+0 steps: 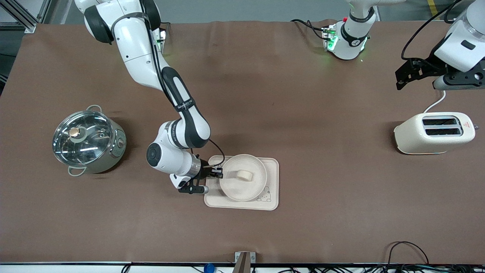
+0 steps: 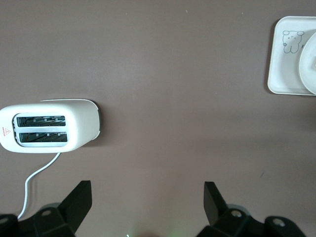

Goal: Place bun in plate and plate on tray
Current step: 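Lower the plate onto the white tray and open the right gripper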

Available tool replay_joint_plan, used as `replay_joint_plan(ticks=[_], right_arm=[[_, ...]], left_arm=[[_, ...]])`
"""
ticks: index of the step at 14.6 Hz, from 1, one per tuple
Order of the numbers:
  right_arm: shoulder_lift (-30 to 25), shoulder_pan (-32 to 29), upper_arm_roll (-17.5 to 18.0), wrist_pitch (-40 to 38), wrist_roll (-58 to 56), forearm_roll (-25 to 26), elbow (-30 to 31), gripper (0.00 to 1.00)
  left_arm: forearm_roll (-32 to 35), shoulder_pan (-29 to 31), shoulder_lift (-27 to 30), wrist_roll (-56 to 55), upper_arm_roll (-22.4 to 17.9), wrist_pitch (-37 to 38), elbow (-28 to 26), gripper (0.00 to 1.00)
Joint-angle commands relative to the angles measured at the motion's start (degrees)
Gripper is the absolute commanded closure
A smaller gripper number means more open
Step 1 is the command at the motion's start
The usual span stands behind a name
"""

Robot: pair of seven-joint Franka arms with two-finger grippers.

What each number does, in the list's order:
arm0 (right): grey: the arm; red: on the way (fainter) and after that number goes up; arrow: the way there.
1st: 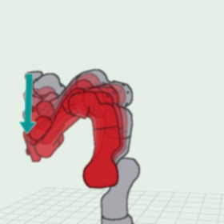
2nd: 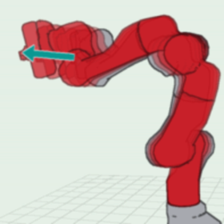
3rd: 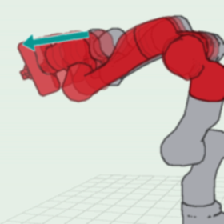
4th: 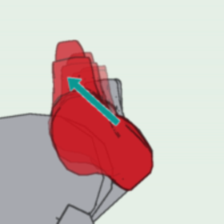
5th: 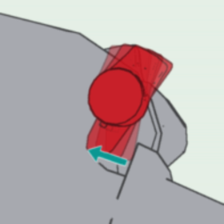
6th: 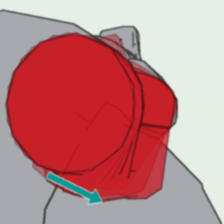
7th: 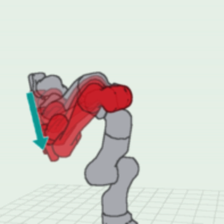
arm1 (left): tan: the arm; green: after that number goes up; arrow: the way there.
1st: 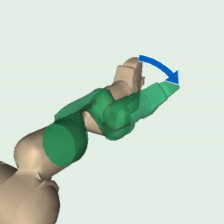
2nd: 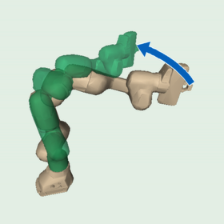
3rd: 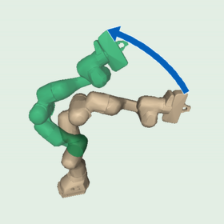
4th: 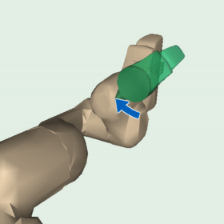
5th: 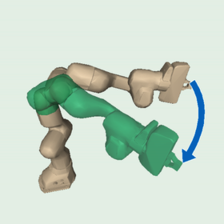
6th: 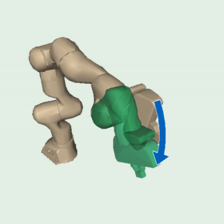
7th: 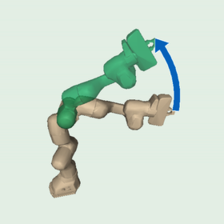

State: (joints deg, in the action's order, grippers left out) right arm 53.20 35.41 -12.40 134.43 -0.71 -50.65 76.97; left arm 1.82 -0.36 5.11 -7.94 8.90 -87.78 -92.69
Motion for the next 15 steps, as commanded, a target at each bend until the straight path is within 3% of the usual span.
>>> replay_joint_plan(ticks=[1,2,4,6,7,10,15], right_arm=[[0.85,-0.87,0.45,-0.31,0.09,0.55,-1.91,0.99],[0.94,-0.87,0.45,-0.22,0.09,0.55,-2.00,0.88],[0.85,-1.14,0.45,-0.31,0.00,0.55,-1.92,0.35],[-0.20,-1.49,0.45,-0.83,0.00,0.55,-1.91,0.08],[-1.60,-1.84,0.45,-1.44,0.09,0.55,-1.31,0.00],[-5.55,-3.42,-0.69,-10.03,0.35,0.90,-0.95,0.00],[-16.18,-3.42,-14.12,-31.83,-0.08,7.30,-0.86,0.00]], left_arm=[[-1.29,-0.08,0.51,1.17,-0.29,-0.11,-0.65,0.00],[-1.73,-0.08,0.51,1.17,-0.37,-0.11,-0.65,0.00],[-2.00,0.01,0.42,1.17,-0.38,-0.11,-0.56,0.00],[-2.00,0.01,0.16,1.08,-0.46,-0.20,-0.21,0.00],[-2.00,0.01,-0.01,1.08,-0.46,-0.29,-0.21,0.00],[-2.00,0.01,-0.02,1.08,-0.46,-0.29,-0.21,0.00],[-1.91,-0.08,-0.02,1.08,-0.46,-0.29,-0.12,0.00]])
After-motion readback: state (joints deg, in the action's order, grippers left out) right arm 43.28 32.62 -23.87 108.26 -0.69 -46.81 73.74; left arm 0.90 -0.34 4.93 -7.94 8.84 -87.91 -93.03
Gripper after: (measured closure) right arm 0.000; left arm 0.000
